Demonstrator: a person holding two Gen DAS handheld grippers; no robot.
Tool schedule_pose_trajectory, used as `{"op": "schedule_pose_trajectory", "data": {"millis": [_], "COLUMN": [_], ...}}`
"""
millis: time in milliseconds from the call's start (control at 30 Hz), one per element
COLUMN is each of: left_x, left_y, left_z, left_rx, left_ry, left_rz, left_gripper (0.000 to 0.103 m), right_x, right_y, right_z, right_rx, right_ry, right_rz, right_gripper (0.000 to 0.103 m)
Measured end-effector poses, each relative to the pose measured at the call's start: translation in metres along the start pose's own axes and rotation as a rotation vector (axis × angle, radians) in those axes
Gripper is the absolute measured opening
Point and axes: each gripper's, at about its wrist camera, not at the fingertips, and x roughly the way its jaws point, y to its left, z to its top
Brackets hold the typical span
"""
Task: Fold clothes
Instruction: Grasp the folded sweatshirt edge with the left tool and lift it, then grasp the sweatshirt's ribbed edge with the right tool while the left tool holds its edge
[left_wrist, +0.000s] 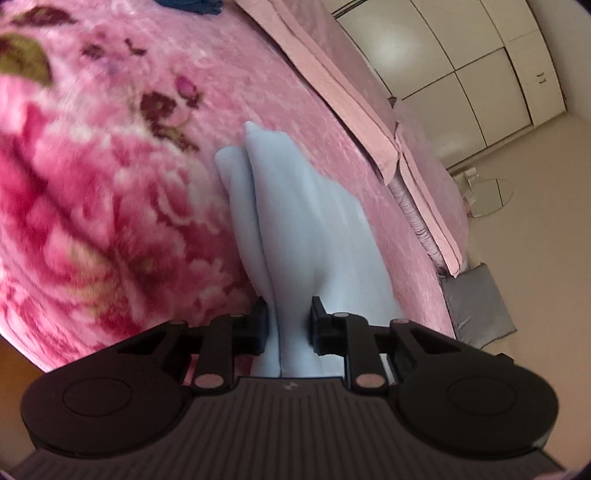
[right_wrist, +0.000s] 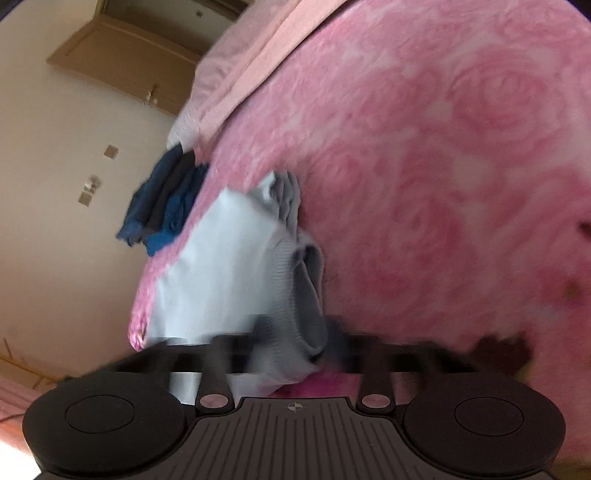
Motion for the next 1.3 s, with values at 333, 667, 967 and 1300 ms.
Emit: {"op": "schedule_pose_trajectory", "data": {"millis": [333, 667, 967, 1300], "left_x": [-0.009, 0.005, 0.029, 0.037], "left_y": [0.008, 0.033, 0.039, 0.041], "left_z": [0.021, 0.046, 0.053, 0.053], "left_rx": [0.095, -0.017, -0.006, 0.034], "left_ry": [0.051, 0.024, 0.072, 0.079], "left_rz": [0.056, -0.025, -0.084, -0.117], "left_gripper": [0.028, 0.041, 0.044, 0.044], "right_x": [0.001, 0.009, 0.063, 0.082], "right_y": [0.013, 0.013, 0.012, 0.008], "right_z": [-0.009, 0.038, 0.044, 0.045], "right_rx": [-0.058, -0.088, -0.079, -0.073], "right_ry": [0.056, 0.032, 0.132, 0.182], "right_rz": [0.012, 0.056, 0.109, 0.182], "right_gripper": [0.057, 0.061, 0.061, 0.040]}}
